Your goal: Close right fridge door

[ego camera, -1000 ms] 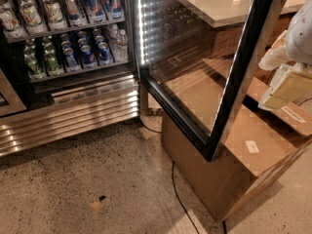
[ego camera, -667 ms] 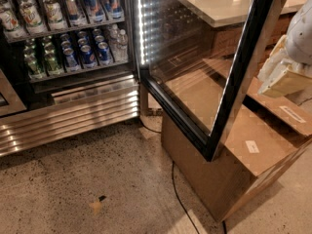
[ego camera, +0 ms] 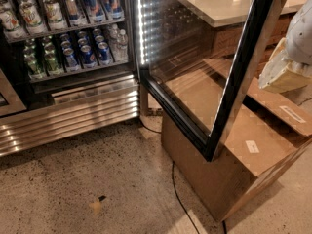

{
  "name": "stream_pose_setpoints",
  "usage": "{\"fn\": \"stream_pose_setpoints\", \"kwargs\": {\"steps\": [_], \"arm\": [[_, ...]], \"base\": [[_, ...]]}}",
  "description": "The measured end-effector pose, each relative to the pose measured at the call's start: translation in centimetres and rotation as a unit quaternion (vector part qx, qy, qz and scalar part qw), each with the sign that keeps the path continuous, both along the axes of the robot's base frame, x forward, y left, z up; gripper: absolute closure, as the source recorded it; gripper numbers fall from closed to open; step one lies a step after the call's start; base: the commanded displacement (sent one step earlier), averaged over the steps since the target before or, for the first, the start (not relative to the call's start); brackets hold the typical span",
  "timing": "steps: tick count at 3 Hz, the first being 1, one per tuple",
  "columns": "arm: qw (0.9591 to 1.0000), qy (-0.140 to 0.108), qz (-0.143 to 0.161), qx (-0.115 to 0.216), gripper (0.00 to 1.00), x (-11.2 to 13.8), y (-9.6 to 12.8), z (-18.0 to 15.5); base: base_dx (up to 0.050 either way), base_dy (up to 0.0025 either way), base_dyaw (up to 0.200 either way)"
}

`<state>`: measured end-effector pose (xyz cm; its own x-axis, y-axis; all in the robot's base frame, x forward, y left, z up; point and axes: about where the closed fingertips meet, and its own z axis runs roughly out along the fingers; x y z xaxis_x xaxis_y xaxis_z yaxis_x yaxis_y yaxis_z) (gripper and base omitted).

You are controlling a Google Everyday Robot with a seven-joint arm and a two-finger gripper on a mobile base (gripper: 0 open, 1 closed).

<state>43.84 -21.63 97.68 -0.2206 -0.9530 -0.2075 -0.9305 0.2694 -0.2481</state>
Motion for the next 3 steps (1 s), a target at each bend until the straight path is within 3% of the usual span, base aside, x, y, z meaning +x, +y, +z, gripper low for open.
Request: {"fn": "stream_pose_setpoints", "kwargs": {"steps": [1,2,3], "arm": [[1.0000,0.000,0.000,0.000,1.00,0.00,0.00,0.00],[1.0000,0.000,0.000,0.000,1.00,0.00,0.00,0.01],[1.0000,0.000,0.000,0.000,1.00,0.00,0.00,0.01]], "base": [[0.000,0.00000,-0.088],[0.049,0.00000,0.000],[0.000,0.00000,-0.200]]}}
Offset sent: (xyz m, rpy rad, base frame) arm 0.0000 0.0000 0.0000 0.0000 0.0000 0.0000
